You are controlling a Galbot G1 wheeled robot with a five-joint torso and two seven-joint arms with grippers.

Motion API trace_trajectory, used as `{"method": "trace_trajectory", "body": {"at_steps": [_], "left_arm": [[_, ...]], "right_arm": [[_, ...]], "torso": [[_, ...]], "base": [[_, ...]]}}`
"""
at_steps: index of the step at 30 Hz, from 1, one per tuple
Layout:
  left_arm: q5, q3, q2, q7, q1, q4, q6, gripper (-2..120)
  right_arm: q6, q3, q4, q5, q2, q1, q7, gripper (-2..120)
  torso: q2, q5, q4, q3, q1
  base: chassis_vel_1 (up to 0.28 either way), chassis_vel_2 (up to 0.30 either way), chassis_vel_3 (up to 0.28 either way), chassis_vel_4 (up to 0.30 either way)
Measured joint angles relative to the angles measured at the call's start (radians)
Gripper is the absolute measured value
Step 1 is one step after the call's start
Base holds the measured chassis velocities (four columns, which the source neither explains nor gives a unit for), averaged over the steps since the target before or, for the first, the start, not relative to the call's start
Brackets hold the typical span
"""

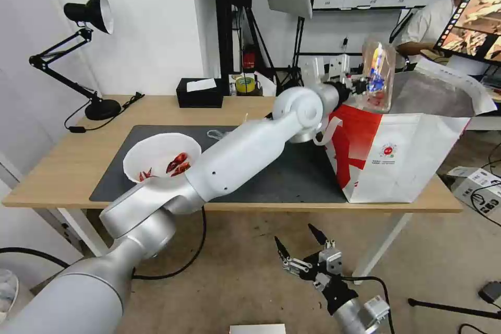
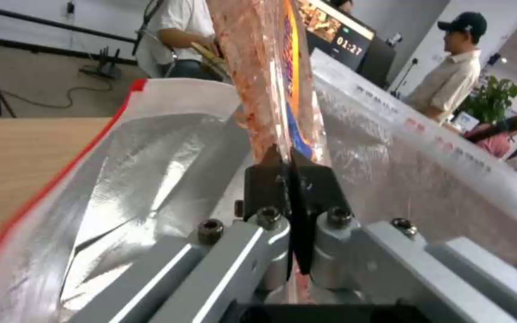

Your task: Pick up the trash from the table and place it into the takeout bag.

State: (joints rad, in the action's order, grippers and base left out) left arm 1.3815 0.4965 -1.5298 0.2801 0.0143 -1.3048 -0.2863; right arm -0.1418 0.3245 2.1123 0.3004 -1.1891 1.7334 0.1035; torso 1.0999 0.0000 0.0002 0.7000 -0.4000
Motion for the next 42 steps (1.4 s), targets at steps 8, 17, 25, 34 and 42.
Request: {"method": "trace_trajectory", "body": {"at_steps": [8, 17, 25, 34, 42], "left_arm": [[0.043, 0.003, 0.011, -0.010, 0.003, -0.021, -0.035, 11], [0.095, -0.003, 0.005, -0.007, 0.019, -0.016, -0.049, 49], [0.094, -0.035, 0.148, -0.018, 0.014, -0.174, -0.003, 81], [-0.197, -0.055, 0.399, -0.090, -0.165, -0.364, 0.132, 100], [-0.489, -0.167, 0.561, -0.249, -0.361, -0.465, 0.231, 100]], "right_arm": [[0.000, -0.005, -0.010, 0.003, -0.001, -0.005, -0.004, 100], [0.005, -0.009, -0.016, 0.009, 0.002, -0.015, -0.008, 100], [0.008, -0.015, -0.001, 0.012, 0.012, -0.026, -0.009, 100], [0.005, -0.001, 0.022, 0.010, 0.026, -0.036, -0.026, 100], [0.001, 0.002, 0.024, 0.005, 0.034, -0.049, -0.036, 100]], "torso": [[0.000, 0.0000, -0.0001, 0.000, 0.000], [0.000, 0.0000, -0.0003, 0.000, 0.000], [0.000, -0.0002, -0.0002, 0.000, 0.000], [0.000, -0.0008, -0.0001, 0.000, 0.000], [0.000, -0.0003, -0.0003, 0.000, 0.000]], "base": [[0.000, 0.000, 0.000, 0.000], [0.000, 0.000, 0.000, 0.000], [0.000, 0.000, 0.000, 0.000], [0.000, 0.000, 0.000, 0.000], [0.000, 0.000, 0.000, 0.000]]}}
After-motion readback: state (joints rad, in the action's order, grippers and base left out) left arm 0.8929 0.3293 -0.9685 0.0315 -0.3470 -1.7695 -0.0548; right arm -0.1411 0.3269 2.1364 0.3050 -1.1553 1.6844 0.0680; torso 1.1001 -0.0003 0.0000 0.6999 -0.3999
